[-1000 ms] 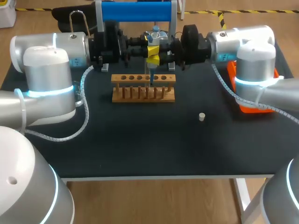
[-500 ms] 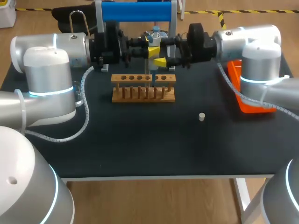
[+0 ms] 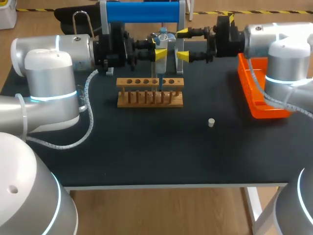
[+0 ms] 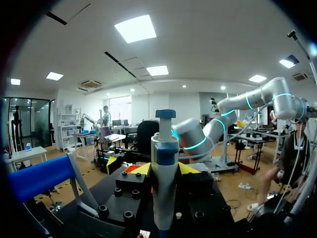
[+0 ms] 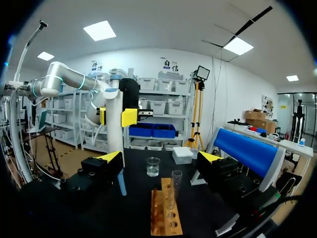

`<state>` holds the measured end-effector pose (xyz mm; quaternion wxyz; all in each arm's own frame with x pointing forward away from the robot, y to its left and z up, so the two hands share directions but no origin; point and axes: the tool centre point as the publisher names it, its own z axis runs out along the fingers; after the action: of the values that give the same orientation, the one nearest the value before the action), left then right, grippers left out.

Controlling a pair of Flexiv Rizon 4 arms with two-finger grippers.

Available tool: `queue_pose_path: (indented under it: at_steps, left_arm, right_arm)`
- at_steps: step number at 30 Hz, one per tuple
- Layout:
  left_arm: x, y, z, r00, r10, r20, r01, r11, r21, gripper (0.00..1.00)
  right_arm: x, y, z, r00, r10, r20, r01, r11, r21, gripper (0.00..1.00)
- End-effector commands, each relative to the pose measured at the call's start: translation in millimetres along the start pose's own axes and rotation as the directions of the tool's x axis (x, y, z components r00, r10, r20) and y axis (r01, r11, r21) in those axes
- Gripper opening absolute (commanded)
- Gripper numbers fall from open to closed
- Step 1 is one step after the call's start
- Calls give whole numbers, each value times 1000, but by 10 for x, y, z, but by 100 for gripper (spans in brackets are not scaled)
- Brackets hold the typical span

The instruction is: Invert the test tube, pick up the pipette, mount the tip to pipette, aspirate from beaker and dispense into the tube, eject the tip, return the pipette, and cap with the stopper.

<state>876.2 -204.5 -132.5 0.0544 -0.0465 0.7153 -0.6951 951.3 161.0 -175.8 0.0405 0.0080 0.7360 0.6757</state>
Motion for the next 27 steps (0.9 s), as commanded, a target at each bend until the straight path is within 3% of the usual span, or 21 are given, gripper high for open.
queue_pose_path:
  at_steps: [1, 12, 27]
  left_arm:
    - [3, -10, -6, 1000, -1, 0, 1, 1000, -2, 0]
    - [3, -10, -6, 1000, -1, 0, 1, 1000, -2, 0]
    - [3, -10, -6, 1000, -1, 0, 1, 1000, -2, 0]
  right_arm:
    - [-202, 80, 57, 999, 3, 39, -4, 999, 34, 100]
    - [-843, 35, 174, 981, 52, 185, -69, 994, 89, 100]
    - [-1113, -148, 305, 967, 67, 245, -109, 981, 163, 100]
